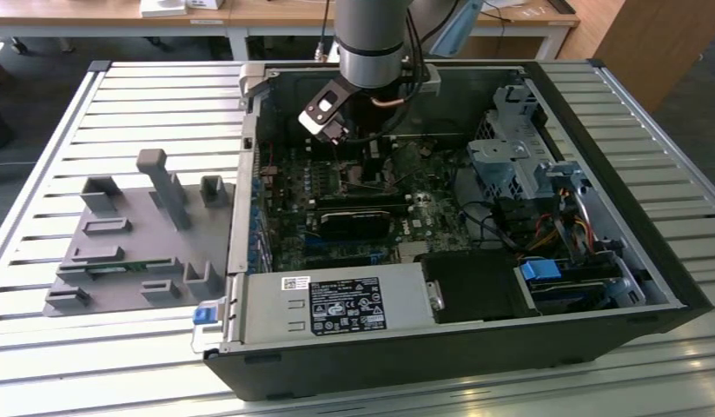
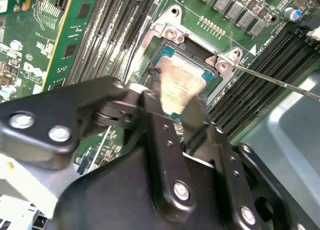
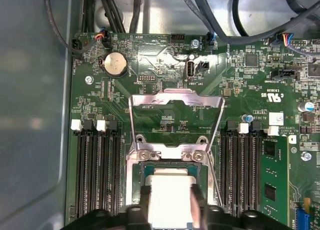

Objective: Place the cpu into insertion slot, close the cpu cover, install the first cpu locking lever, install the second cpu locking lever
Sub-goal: 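Place the cpu into insertion slot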

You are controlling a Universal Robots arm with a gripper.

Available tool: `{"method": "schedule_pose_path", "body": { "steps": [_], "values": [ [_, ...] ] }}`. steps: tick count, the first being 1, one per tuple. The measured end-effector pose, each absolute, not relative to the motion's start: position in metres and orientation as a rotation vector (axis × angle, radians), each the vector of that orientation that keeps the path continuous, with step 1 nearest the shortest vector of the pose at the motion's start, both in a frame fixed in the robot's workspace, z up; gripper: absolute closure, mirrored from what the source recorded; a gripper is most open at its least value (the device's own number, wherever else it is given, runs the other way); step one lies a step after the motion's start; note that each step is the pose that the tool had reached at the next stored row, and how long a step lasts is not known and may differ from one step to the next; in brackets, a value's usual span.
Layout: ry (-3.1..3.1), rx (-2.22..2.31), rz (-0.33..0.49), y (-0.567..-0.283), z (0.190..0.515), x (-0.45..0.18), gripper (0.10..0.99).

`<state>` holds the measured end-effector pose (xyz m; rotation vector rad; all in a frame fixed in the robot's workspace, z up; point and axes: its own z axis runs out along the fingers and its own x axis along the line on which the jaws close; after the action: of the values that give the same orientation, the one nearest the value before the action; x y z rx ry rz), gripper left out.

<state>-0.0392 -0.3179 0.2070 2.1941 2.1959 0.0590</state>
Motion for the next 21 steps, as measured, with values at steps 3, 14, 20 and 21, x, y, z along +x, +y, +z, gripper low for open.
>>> {"method": "schedule_pose_path", "body": {
  "steps": [3,14,20,21],
  "values": [
    [2.195,2.194,0.057,-0.3185,0.2075,-0.0393,0.729],
    [2.195,2.193,0.056,-0.3187,0.2113,-0.0393,0.980],
    [2.194,2.193,0.056,-0.3186,0.2127,-0.0393,0.980],
    [2.195,2.193,0.056,-0.3186,0.2127,-0.0392,0.980]
  ]
}}
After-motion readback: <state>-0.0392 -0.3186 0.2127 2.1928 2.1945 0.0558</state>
